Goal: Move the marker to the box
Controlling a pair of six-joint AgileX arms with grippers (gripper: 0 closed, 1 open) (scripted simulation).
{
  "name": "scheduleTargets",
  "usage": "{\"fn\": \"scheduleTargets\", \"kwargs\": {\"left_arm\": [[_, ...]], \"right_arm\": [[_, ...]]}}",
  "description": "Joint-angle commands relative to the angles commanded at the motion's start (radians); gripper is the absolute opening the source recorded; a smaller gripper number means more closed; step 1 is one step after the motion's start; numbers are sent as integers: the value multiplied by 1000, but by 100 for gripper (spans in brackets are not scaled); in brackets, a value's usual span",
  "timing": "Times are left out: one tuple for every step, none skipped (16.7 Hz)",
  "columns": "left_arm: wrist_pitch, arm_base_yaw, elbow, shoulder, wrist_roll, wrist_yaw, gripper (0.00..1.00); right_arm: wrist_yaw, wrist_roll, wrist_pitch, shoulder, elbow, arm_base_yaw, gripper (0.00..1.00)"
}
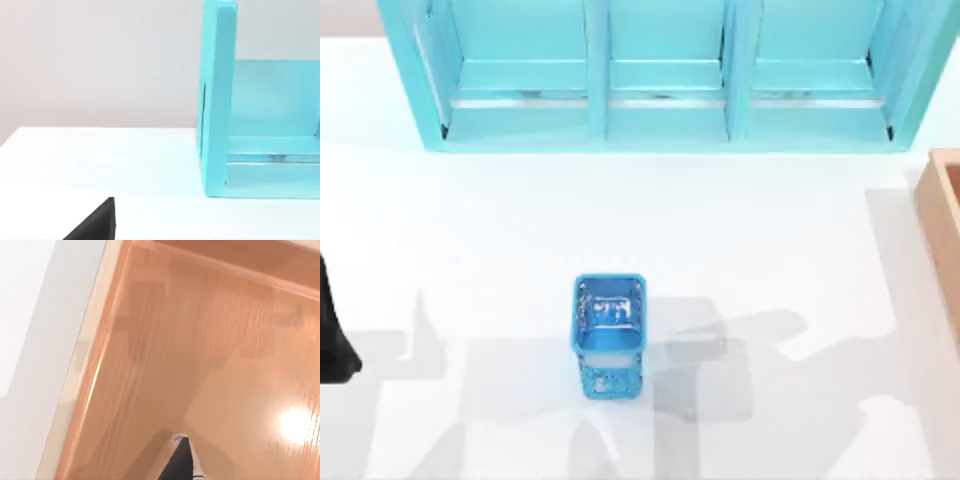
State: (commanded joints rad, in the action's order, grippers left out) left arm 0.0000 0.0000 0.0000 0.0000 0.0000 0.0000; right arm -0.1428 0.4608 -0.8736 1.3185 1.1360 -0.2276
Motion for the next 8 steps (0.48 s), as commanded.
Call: {"fn": "scheduleTargets", "kwargs": {"left_arm": [[0, 0, 0, 0, 0, 0, 100], [0, 0, 0, 0, 0, 0, 100], [0, 0, 0, 0, 0, 0, 100], [0, 0, 0, 0, 0, 0, 100], [0, 0, 0, 0, 0, 0, 100], [0, 0, 0, 0, 0, 0, 100], [0, 0, 0, 0, 0, 0, 100], [0, 0, 0, 0, 0, 0, 100]], "right_arm": [[0, 0, 0, 0, 0, 0, 90], [0, 0, 0, 0, 0, 0, 98], [0, 0, 0, 0, 0, 0, 100], [0, 0, 0, 0, 0, 0, 100], [0, 0, 0, 0, 0, 0, 100], [0, 0, 0, 0, 0, 0, 100], [0, 0, 0, 0, 0, 0, 100], [0, 0, 0, 0, 0, 0, 100]]}}
